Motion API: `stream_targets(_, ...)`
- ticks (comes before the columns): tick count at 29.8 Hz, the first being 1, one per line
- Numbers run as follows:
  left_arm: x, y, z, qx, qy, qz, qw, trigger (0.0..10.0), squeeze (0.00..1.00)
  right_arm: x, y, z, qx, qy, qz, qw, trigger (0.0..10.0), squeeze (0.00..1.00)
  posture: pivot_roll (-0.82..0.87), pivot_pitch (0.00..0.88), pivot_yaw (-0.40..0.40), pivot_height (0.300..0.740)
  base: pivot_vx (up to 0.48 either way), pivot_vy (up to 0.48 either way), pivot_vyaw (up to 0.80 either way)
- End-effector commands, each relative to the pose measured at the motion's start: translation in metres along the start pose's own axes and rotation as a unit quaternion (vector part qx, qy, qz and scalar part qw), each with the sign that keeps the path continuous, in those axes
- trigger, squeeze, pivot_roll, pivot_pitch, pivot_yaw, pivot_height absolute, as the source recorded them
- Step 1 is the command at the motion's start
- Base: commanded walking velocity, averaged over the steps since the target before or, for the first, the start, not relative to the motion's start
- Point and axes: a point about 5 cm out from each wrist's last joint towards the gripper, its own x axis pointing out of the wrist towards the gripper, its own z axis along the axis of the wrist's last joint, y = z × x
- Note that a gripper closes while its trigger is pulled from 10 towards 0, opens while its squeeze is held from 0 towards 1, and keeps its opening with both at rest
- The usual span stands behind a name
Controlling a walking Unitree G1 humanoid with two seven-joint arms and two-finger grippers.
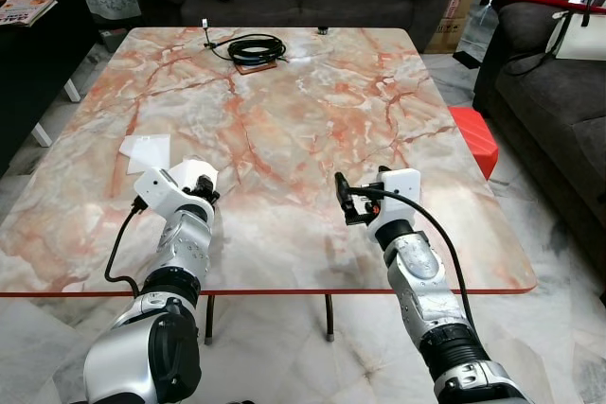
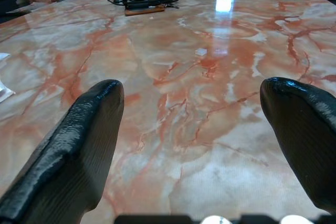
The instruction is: Picking trash to rubbish bin
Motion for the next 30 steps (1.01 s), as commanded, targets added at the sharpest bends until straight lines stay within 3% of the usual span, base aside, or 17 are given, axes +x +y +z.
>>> stream_targets(1,0.001,-0.001,0.002,-0.007,-0.002,0.0,1.0,0.0,0.0,0.001,0.0,0.005,-0.003,-0.006,0.001,1.0,10.0,0.0,-0.09,0.072,-0.028,0.74,0.0,0.0,0.0)
stream_targets(18,0.001,-0.001,0.002,0.005,-0.005,-0.007,1.0,0.0,0.0,0.004,0.002,0.005,-0.001,-0.005,0.002,1.0,10.0,0.0,-0.08,0.062,-0.023,0.74,0.0,0.0,0.0)
stream_targets(30,-0.005,-0.027,-0.004,0.103,-0.023,-0.083,0.991,0.0,0.0,0.008,0.004,0.007,0.003,-0.008,-0.004,1.0,10.0,0.0,-0.06,0.046,-0.01,0.74,0.0,0.0,0.0)
